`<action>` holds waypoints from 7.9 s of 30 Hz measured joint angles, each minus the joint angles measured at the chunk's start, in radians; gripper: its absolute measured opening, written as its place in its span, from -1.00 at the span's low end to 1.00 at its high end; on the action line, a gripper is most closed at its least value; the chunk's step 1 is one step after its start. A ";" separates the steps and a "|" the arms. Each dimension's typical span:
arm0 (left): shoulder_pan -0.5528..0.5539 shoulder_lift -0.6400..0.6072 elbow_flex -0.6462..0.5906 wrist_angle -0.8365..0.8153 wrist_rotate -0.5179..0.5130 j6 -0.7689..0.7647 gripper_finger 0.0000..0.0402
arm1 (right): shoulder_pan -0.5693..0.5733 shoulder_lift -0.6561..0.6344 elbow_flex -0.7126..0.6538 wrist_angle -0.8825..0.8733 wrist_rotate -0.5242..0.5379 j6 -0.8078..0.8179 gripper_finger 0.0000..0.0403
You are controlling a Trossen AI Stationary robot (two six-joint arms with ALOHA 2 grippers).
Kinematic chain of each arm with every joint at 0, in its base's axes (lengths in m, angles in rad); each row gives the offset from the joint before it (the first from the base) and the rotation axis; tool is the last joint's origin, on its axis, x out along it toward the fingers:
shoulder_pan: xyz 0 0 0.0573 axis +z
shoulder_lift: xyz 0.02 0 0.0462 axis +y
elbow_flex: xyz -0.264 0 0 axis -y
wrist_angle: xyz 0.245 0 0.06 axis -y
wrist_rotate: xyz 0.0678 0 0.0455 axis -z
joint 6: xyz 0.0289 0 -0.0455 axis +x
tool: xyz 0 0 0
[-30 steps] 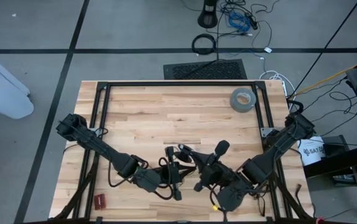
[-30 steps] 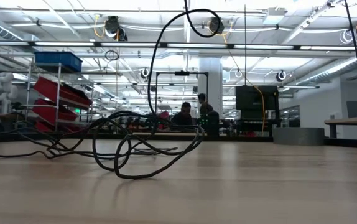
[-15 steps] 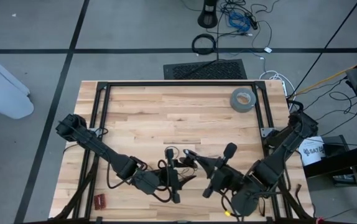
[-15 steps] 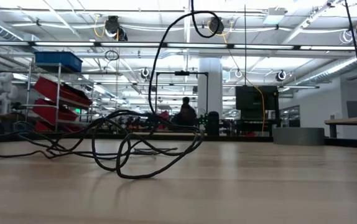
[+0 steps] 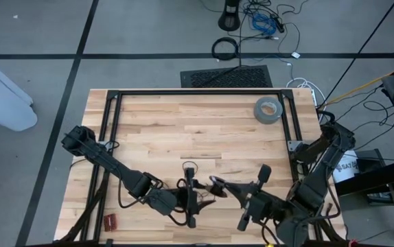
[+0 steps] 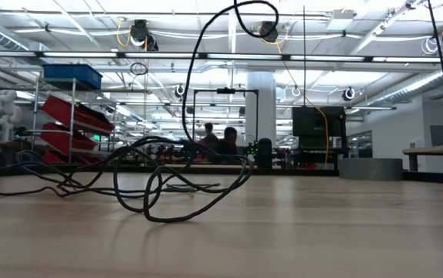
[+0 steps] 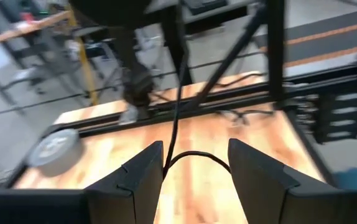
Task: Coil cords
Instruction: Coil the black wire onto the spool
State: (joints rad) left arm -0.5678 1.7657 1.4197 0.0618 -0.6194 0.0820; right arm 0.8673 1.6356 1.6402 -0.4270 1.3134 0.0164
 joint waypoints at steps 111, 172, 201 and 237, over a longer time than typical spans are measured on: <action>-0.102 -0.001 0.073 -0.288 -0.143 0.103 0.46 | 0.000 0.000 0.001 0.017 -0.002 -0.040 -1.00; 0.035 0.129 0.069 -0.094 0.061 0.112 -0.01 | 0.001 0.000 0.001 0.020 0.000 -0.062 -1.00; 0.026 0.107 0.069 -0.127 0.020 0.167 -0.94 | 0.027 -0.007 0.000 0.019 0.030 -0.063 -1.00; -0.195 -0.183 0.068 -0.949 -0.519 -0.391 -0.94 | 0.022 -0.009 0.000 0.032 -0.092 -0.091 -1.00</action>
State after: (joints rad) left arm -0.7629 1.5823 1.4879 -0.8868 -1.1381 -0.3088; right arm 0.8889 1.6264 1.6402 -0.3946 1.2214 -0.0745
